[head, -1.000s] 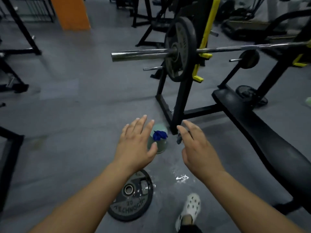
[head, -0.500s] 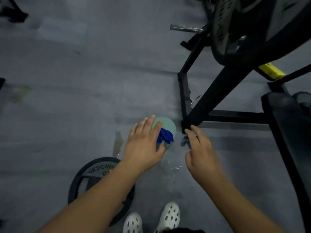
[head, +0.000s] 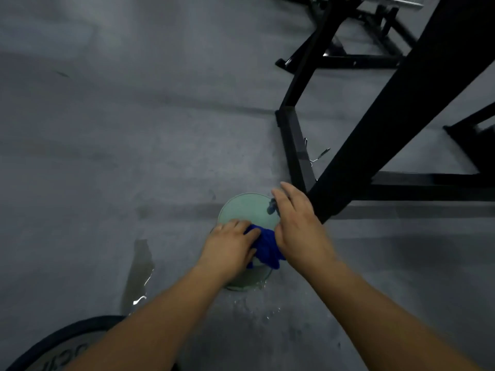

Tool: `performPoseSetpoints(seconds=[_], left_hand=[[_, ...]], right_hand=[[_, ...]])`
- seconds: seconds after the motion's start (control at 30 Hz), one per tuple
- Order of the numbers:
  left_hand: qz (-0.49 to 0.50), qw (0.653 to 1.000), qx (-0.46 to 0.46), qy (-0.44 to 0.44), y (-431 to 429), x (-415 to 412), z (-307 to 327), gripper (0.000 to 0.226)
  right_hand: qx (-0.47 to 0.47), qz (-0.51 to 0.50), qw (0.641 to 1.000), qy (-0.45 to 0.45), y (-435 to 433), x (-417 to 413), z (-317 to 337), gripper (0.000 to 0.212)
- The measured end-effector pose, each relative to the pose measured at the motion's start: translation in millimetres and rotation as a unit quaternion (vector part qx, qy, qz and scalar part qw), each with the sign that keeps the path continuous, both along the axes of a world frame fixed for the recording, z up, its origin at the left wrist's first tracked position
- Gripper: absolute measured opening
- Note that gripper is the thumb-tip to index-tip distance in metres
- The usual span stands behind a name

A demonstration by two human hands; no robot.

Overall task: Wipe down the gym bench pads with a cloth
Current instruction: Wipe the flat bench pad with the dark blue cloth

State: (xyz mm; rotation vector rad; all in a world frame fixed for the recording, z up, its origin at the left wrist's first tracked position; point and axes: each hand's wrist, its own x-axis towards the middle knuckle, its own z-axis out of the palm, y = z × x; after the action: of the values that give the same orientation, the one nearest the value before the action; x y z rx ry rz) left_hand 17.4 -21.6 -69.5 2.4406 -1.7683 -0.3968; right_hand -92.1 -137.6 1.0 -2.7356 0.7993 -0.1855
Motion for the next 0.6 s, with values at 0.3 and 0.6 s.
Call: performPoseSetpoints(seconds=[0.3,0.6], left_hand=[[0.033,0.992,-0.119,-0.024,22.9,3.5,1.0,0.018],[0.032,0.990,-0.134,-0.001,13.4,-64.5,259.6,0.028]], right_hand=[[0.016,0.046,0.994,0.101,-10.2,0.0,-60.1,0.057],[0.162,0.023,0.985,0.046,17.0,-84.3,176.9,0.095]])
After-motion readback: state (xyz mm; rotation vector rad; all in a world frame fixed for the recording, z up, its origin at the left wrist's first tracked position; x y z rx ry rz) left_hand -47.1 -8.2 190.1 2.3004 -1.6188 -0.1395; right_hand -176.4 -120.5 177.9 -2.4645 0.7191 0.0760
